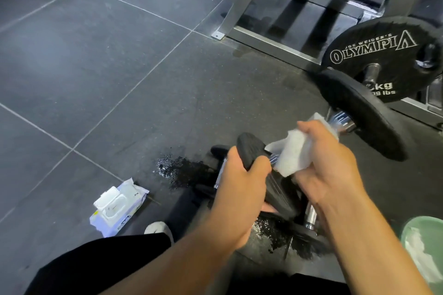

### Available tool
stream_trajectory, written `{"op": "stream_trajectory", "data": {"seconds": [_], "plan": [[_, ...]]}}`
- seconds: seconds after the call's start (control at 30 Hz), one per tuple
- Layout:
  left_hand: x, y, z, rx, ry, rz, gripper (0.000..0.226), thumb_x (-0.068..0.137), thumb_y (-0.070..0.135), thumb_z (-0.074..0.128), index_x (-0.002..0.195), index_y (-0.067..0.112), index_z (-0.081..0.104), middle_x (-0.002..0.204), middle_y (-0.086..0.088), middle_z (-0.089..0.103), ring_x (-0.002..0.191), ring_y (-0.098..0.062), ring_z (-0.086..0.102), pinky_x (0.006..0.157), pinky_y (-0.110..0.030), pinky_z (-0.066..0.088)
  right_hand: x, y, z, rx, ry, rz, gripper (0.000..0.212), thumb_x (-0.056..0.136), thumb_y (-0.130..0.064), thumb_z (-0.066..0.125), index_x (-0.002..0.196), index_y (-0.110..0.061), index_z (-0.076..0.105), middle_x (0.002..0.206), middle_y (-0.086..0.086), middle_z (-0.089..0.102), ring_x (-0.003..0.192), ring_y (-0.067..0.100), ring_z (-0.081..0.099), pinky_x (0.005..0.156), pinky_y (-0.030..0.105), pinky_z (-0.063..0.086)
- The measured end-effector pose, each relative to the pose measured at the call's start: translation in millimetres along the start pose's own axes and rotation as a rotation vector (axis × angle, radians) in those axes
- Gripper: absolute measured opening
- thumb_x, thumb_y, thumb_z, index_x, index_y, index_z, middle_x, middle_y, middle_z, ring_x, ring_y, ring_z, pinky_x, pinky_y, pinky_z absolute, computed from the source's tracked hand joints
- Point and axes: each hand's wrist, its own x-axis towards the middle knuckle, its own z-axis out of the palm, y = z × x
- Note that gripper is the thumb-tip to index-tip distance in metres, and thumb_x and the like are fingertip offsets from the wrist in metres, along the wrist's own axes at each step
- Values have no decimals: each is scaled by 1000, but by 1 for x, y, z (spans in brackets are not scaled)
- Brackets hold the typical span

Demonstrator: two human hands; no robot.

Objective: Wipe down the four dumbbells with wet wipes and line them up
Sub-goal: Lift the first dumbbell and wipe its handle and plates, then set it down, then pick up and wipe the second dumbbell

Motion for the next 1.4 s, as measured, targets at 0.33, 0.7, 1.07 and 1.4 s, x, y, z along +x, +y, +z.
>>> {"op": "stream_trajectory", "data": {"seconds": [0.33,0.7,1.07,1.4], "plan": [[26,-29,-7,-78,73,-234,22,99,8,55,121,6,55,97,-18,65,89,-41,76,54,-45,63,7,15,-2,-78,76,52,11,106,-5,45,105,-7,55,91,18,59,80,31,57,74,40,50],[88,-49,-90,-223,405,-388,6,100,-1,54,95,-1,51,101,-34,68,90,-53,73,72,-66,62,-2,16,-2,-334,-252,14,19,106,-17,54,113,-9,70,96,12,74,82,22,71,84,44,57],[172,-90,-210,-259,697,-327,21,105,5,49,126,0,49,132,-32,62,108,-55,66,64,-70,58,2,8,-20,-694,-462,-147,25,95,-10,44,81,-1,63,78,31,58,69,37,50,72,49,41],[242,-128,-244,-193,764,-310,25,103,6,52,126,-4,48,135,-34,59,107,-57,65,71,-65,53,29,11,-24,-424,-252,58,18,93,-8,65,106,-2,76,108,28,75,86,30,74,89,46,53]]}}
